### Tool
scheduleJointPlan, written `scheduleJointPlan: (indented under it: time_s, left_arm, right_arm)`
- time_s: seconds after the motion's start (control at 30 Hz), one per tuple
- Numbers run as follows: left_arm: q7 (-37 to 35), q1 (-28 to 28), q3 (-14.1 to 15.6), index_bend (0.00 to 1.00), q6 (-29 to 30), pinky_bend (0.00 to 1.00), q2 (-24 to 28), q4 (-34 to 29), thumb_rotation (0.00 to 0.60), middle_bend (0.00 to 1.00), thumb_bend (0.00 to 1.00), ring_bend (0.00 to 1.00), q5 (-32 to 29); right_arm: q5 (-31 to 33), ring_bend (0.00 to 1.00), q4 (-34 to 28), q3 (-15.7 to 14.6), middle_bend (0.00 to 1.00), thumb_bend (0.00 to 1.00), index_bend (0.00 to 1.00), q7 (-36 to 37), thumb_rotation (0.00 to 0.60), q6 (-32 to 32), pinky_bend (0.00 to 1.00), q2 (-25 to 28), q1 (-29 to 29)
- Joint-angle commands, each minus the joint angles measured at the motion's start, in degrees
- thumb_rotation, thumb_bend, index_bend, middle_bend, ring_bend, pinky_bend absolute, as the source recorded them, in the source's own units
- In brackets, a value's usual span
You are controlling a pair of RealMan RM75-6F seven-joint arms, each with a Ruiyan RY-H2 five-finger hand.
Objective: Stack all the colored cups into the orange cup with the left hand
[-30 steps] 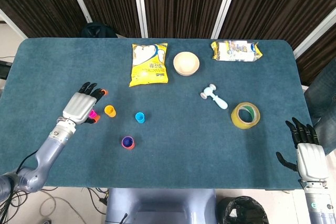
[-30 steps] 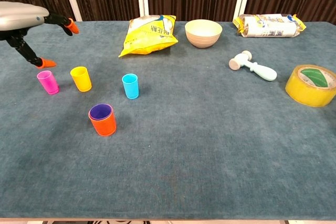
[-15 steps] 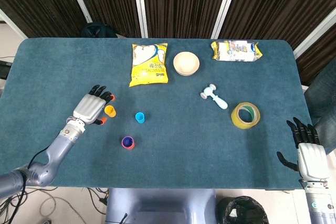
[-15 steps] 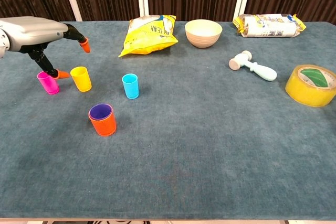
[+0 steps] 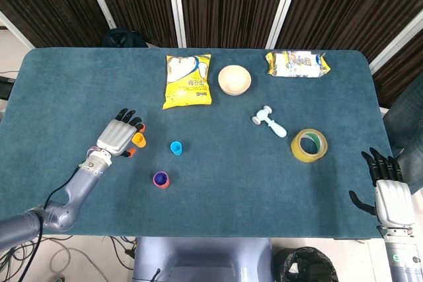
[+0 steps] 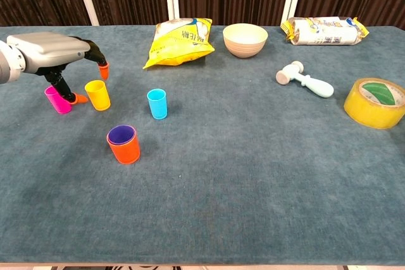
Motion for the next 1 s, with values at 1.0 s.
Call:
scheduleJointPlan:
  time_s: [1.0]
  left_arm:
    - [0.4, -0.7, 0.0, 0.48, 2.5, 0.0, -1.0, 0.9, 0.6, 0.26, 0.34, 0.0, 0.6]
  right_arm:
    - [0.0, 0.1, 0.1, -0.1, 0.04, 0.32, 0.09, 0.3, 0.6, -0.3, 0.0, -0.3, 0.1]
